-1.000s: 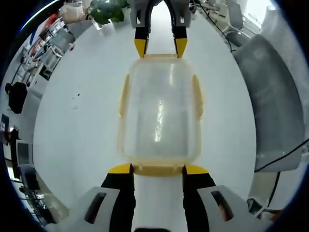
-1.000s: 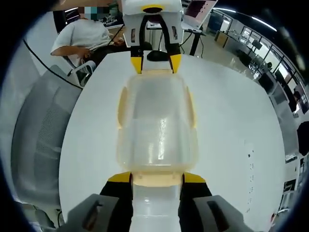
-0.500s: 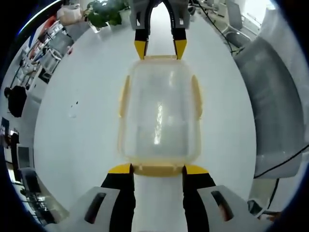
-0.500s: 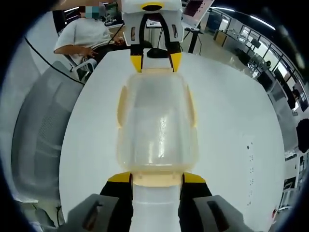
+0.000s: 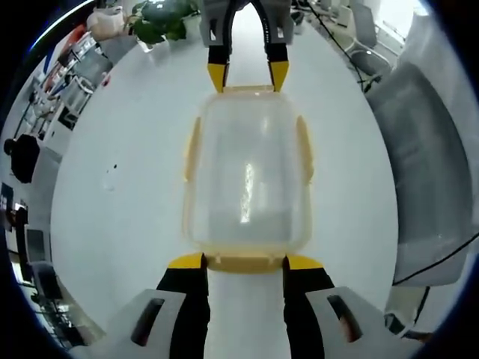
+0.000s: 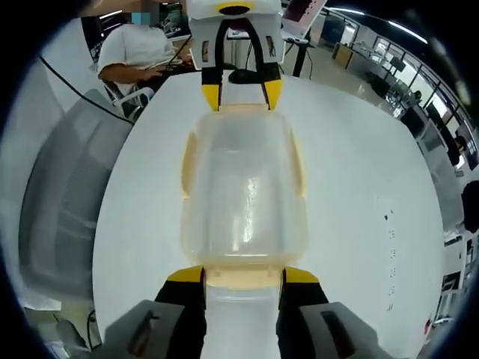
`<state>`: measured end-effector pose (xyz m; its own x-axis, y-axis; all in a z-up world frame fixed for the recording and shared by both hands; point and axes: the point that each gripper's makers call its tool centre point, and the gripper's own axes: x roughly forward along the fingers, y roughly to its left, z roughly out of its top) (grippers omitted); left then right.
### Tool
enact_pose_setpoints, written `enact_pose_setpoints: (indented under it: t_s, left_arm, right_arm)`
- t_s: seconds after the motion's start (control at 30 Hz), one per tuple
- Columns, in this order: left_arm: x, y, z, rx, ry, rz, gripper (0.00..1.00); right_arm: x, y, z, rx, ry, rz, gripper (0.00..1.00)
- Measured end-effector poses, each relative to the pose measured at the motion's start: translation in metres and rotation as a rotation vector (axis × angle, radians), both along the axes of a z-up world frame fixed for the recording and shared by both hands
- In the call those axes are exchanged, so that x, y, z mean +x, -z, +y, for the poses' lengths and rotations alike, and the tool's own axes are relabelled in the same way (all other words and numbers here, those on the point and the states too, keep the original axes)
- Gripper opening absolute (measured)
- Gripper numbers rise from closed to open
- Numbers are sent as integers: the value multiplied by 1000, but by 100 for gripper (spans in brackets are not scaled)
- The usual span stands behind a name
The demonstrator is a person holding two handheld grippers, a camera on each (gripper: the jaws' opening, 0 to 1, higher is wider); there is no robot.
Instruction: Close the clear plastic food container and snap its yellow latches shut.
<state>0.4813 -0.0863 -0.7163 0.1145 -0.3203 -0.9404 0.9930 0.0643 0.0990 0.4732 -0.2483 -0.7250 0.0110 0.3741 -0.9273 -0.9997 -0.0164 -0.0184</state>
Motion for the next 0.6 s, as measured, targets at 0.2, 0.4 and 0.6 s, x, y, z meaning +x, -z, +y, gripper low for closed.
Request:
enact_pose_setpoints:
  t_s: [0.2, 0.4, 0.6]
  left_arm:
    - [0, 2, -12, -8, 6, 8, 35]
    - [-1, 3, -20, -19, 7, 10, 35]
    - [0, 6, -26, -23, 5, 15, 35]
  right_arm:
    - [-1, 1, -11, -8, 6, 10, 34]
    - [-1, 3, -20, -14, 6, 11, 34]
    - [0, 4, -26, -21, 4, 20, 34]
